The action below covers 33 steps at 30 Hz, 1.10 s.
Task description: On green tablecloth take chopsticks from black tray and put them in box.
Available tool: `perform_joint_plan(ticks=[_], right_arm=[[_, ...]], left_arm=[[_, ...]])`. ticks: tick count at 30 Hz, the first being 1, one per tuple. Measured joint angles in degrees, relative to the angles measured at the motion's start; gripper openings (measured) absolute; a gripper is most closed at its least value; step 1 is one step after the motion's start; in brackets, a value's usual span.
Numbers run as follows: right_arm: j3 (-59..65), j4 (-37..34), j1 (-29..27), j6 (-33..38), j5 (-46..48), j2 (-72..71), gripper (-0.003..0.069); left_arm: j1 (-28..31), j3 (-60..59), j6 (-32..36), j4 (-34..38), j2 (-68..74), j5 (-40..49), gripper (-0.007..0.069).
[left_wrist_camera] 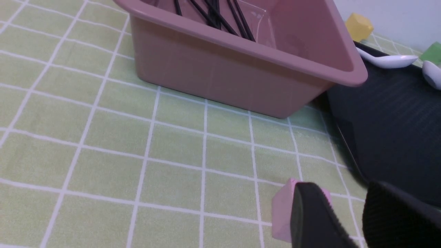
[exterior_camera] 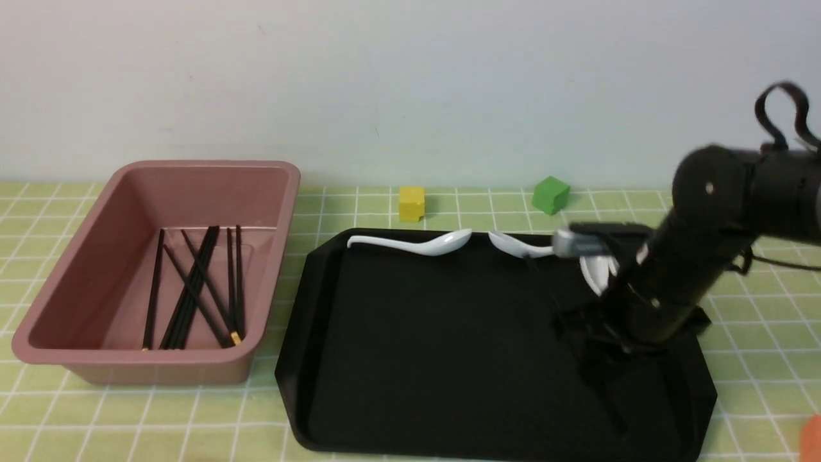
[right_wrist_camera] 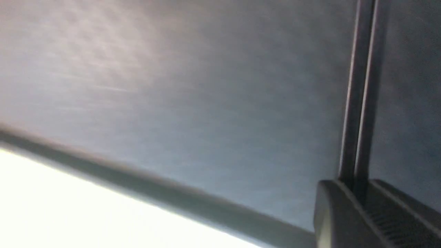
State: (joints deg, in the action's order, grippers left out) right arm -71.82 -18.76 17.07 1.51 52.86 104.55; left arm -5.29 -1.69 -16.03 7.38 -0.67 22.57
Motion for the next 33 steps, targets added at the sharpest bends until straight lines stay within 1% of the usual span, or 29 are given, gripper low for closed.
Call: perform_joint_plan(ticks=[2,4,8,11,12,15,19,21,24,26,27,28,30,33], right_arm=[[-4.50,-4.12,2.36,1.94,0.65,-0.13,0.0104],[-8.83,-6.59,4.79,3.12,0.57,0.31,0.0104],[-19.86,-10.21,10.04,3.85,-0.51,3.36,0.0104],[-29.01,-11.31,14.26,4.75,-3.90,8.47,0.0104],[-30.24,-11.44,14.55,4.99,-4.23,8.88,0.0104],[-39.71,-12.78,19.16,6.23,-11.17,16.31,0.0104],[-47.70,-15.34,23.72,6.48,-19.06,24.69,0.0111],[-49.32,-15.59,24.96,6.56,-21.06,26.82,0.0125],[-50.88,-16.13,27.07,6.63,-24.97,30.28,0.0190],[-51.01,-16.19,27.81,6.80,-26.27,31.32,0.0246],[-51.01,-16.13,27.95,6.78,-26.34,31.48,0.0259],[-51.01,-15.77,28.21,6.86,-26.45,31.93,0.0298],[-51.06,-14.15,28.22,6.86,-25.43,32.06,0.0338],[-51.06,-11.48,28.16,6.86,-23.38,31.64,0.0340]], left_arm=[[0.00,0.00,0.00,0.00,0.00,0.00,0.0239],[0.00,0.00,0.00,0.00,0.00,0.00,0.0239],[0.00,0.00,0.00,-0.05,0.00,0.00,0.0239],[0.00,0.00,0.00,-0.05,0.00,0.00,0.0239],[0.00,0.00,0.00,-0.05,0.00,0.00,0.0239],[0.00,0.00,0.00,-0.05,0.00,0.00,0.0239],[0.00,0.00,0.00,-0.05,0.00,0.00,0.0239],[0.00,0.00,0.00,-0.05,0.00,0.00,0.0239],[0.00,0.00,0.00,-0.05,0.00,0.00,0.0239],[0.00,0.00,0.00,-0.05,0.00,0.00,0.0239],[0.00,0.00,0.00,-0.05,0.00,0.00,0.0239],[0.00,0.00,0.00,-0.05,0.00,0.00,0.0239],[0.00,0.00,0.00,0.00,0.00,0.00,0.0239],[0.00,0.00,0.00,0.00,0.00,0.00,0.0239]])
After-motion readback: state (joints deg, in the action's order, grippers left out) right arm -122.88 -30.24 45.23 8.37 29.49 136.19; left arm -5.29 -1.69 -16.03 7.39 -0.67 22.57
